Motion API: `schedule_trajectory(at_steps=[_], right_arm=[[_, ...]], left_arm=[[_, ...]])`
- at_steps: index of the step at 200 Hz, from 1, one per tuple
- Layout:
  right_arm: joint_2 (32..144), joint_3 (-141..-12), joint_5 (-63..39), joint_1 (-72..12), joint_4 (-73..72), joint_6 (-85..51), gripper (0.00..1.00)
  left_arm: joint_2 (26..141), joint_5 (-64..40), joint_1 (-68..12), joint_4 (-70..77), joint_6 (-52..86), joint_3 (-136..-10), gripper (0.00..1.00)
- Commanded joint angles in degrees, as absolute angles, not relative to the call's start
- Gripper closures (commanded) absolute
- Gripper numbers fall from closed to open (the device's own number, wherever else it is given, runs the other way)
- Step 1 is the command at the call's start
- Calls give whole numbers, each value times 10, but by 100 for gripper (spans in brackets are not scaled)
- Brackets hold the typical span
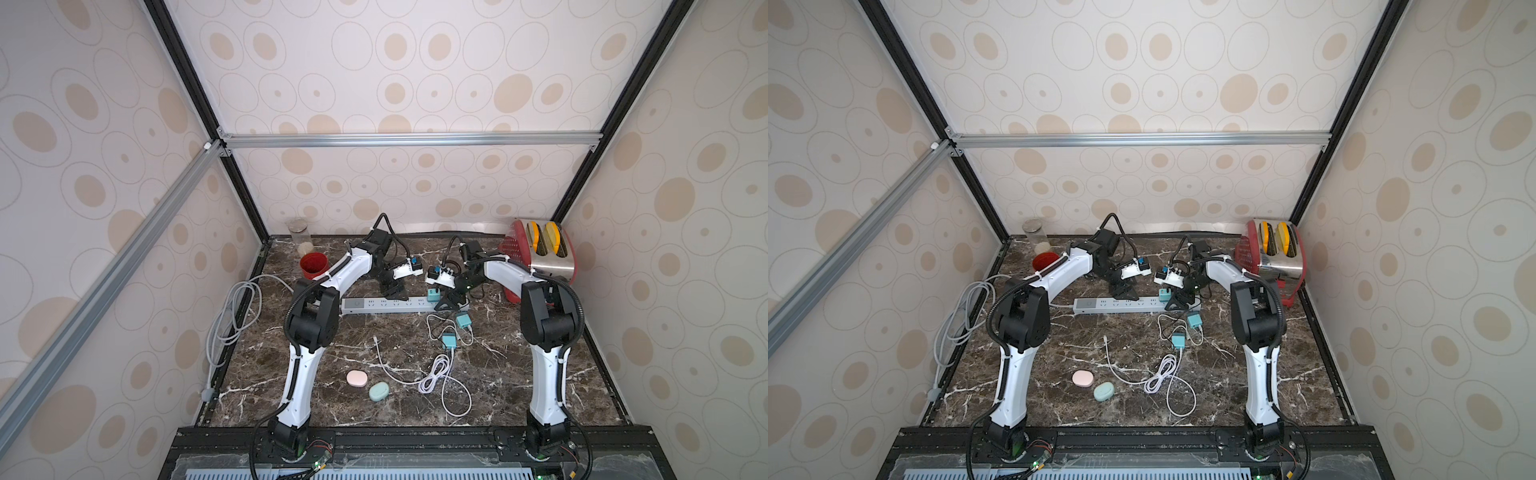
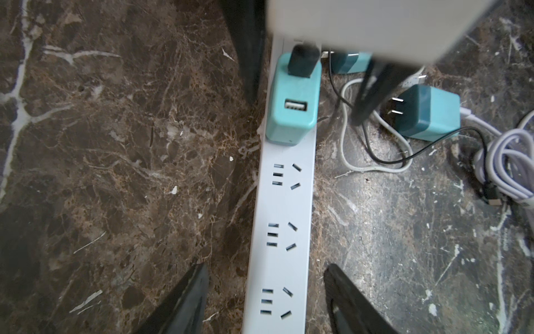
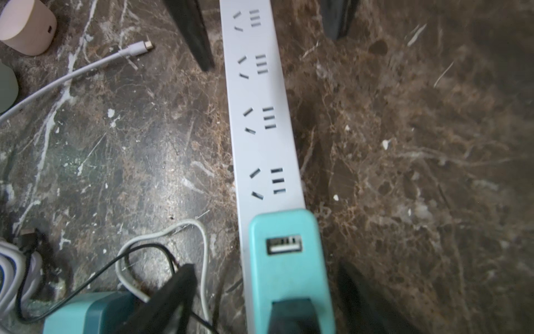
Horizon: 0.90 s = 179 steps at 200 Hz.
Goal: Charge the bluetooth headset
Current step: Insert the plug into the socket.
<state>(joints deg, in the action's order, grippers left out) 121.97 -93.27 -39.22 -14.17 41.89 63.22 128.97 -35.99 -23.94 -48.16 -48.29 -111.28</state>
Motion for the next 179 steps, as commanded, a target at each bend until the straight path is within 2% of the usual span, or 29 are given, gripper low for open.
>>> schedule_trajectory(at_steps=[1, 30, 56, 70, 91, 112, 132, 179], right_arm=[[1152, -908, -425, -139, 379, 594, 13], [1079, -845, -410, -135, 276, 499, 14], [994, -735, -338, -134, 117, 327, 19], [950, -669, -284, -135, 30, 199, 23], [885, -585, -183, -142, -32, 45, 37], [823, -528, -90, -156, -18, -51, 38], [793, -523, -16, -157, 85, -137, 37], [816, -511, -30, -156, 217, -170, 29]], left_arm=[[1260, -371, -238, -478, -481, -1112, 34], [1247, -372, -238, -463, -467, -1105, 34], [1220, -350, -236, -397, -403, -1066, 34], [1196, -327, -236, -340, -343, -1030, 34], [1134, -269, -236, -218, -226, -928, 32], [1088, -242, -237, -150, -127, -852, 31], [1064, -229, -237, -130, -44, -811, 31], [1000, -215, -236, -50, 46, -695, 30]])
